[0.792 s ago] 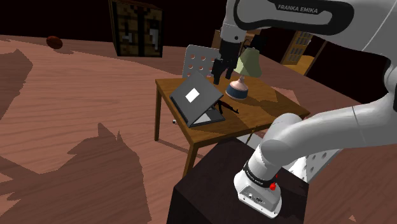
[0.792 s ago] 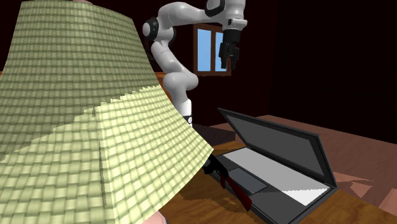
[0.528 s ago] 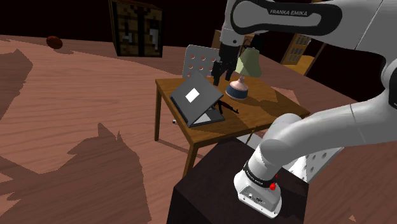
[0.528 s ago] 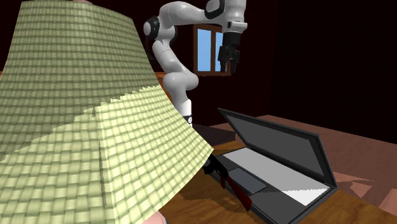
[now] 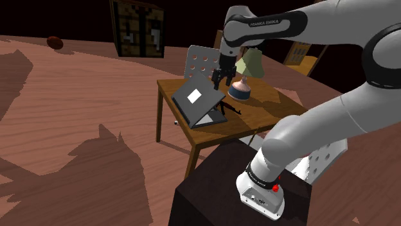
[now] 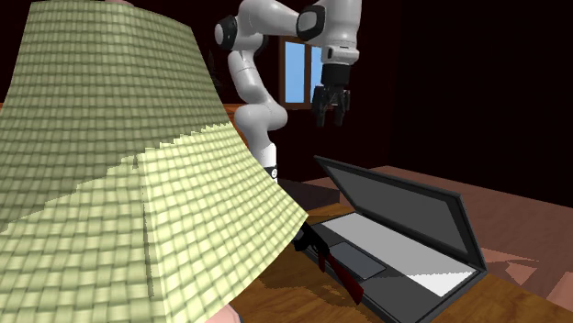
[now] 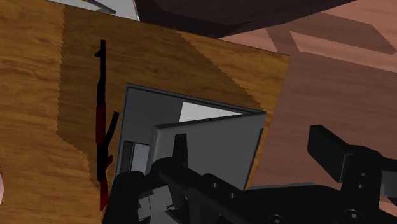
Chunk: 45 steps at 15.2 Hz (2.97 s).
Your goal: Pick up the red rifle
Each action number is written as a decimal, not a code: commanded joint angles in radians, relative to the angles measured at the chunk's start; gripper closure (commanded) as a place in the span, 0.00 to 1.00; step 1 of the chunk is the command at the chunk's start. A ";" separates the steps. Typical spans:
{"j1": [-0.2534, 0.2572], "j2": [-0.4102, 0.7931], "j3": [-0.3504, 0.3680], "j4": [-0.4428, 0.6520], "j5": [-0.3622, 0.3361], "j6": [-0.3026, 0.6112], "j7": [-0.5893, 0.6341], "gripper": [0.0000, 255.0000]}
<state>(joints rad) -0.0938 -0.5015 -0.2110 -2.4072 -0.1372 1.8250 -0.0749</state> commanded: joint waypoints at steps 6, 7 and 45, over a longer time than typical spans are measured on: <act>-0.044 0.217 -0.103 0.042 0.001 0.155 -0.054 0.00; -0.050 0.251 -0.117 0.053 0.006 0.173 -0.063 0.00; -0.169 0.763 -0.229 0.287 0.201 0.372 -0.246 1.00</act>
<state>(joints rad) -0.2643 0.2708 -0.4382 -2.1222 0.0689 2.2080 -0.3235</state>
